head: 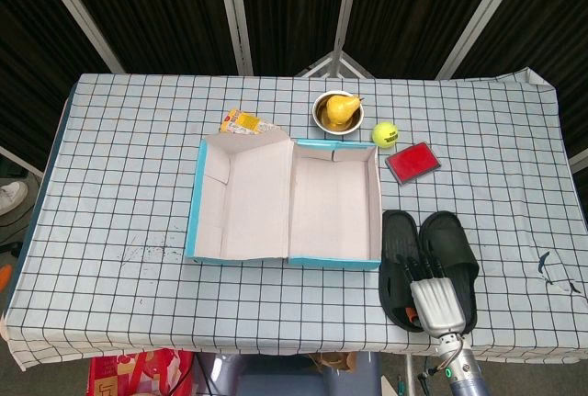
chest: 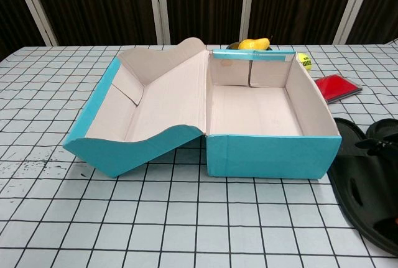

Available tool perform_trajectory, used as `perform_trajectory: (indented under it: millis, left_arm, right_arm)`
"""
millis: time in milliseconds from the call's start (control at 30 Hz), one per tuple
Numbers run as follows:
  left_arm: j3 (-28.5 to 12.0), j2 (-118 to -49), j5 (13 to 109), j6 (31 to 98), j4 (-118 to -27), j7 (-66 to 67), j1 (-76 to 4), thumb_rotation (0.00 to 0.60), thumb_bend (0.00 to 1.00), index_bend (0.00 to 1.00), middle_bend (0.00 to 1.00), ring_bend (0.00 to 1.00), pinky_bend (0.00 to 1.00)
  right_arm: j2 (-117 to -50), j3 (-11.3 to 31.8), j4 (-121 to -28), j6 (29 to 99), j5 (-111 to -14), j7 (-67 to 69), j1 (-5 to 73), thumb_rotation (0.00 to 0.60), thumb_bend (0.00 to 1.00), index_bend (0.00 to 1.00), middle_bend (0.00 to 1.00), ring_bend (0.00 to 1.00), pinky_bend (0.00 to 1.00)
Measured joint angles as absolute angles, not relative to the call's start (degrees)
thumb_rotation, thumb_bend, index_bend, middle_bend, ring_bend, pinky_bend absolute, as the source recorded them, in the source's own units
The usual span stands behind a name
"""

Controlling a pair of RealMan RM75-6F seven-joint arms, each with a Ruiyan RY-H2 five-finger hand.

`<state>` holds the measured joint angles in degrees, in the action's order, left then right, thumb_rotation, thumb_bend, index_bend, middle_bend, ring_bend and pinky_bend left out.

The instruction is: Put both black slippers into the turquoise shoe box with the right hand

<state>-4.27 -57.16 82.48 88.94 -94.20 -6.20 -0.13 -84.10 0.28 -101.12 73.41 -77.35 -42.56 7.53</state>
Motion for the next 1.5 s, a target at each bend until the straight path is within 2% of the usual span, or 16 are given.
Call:
perform_trajectory:
  millis: [233,400,533,700,933,1200,1333,1500]
  left_arm:
    - [-4.3,-57.1,82.6,89.2,-94.2,-6.4,0.0,0.600,0.38,0.03,0.00,0.00,0.07]
    - [-4.3,-57.1,82.5,89.1,-94.2,-6.6,0.0,0.600,0.38,0.03,0.00,0.00,0.07]
    - [-4.2,-57.0,82.6,89.2,-94.2,-6.7,0.0,0.600,0.38,0.03,0.00,0.00,0.07]
    - [-4.2,-57.0,82.8,89.3,-94.2,-6.8,0.1,0.600,0.38,0.03,0.00,0.00,0.07]
    - [-4.2,-56.9,82.7,89.3,-94.1,-7.1,0.2,0.600,0.38,0.03,0.00,0.00,0.07]
    - [-4.2,-56.7,82.9,89.7,-94.3,-7.6,0.3,0.600,0.38,0.03,0.00,0.00,0.07]
    - [-4.2,-56.7,82.9,89.6,-94.3,-7.9,0.4,0.600,0.38,0.03,0.00,0.00,0.07]
    - [-4.3,-56.5,82.8,89.5,-94.2,-8.8,0.3,0.600,0.38,0.03,0.00,0.00,0.07]
  right_arm:
    - [-83.7,0.3,-102.1,73.6,-76.7,-43.7,8.1,0.600,0.28,0.31,0.36,0.09,0.00]
    - [-83.5,0.2,-102.1,74.4,-77.8,-42.9,8.4,0.600,0.28,0.46,0.41,0.13,0.00]
    - [-83.3,0.3,-102.1,75.3,-78.6,-42.1,8.5,0.600,0.28,0.52,0.43,0.15,0.00]
    - [-82.5,0.3,-102.6,75.5,-78.4,-41.7,8.7,0.600,0.28,0.56,0.45,0.17,0.00]
    - [-80.3,0.6,-104.0,76.9,-78.5,-41.2,8.5,0.600,0.28,0.56,0.45,0.17,0.00]
    - [-75.1,1.6,-109.2,78.8,-79.4,-39.5,8.4,0.600,0.28,0.56,0.45,0.17,0.00]
    - [-71.5,3.9,-112.5,79.8,-78.9,-38.9,8.8,0.600,0.28,0.56,0.45,0.17,0.00]
    - [-65.3,9.8,-117.4,79.4,-75.3,-38.2,11.2,0.600,0.28,0.56,0.45,0.17,0.00]
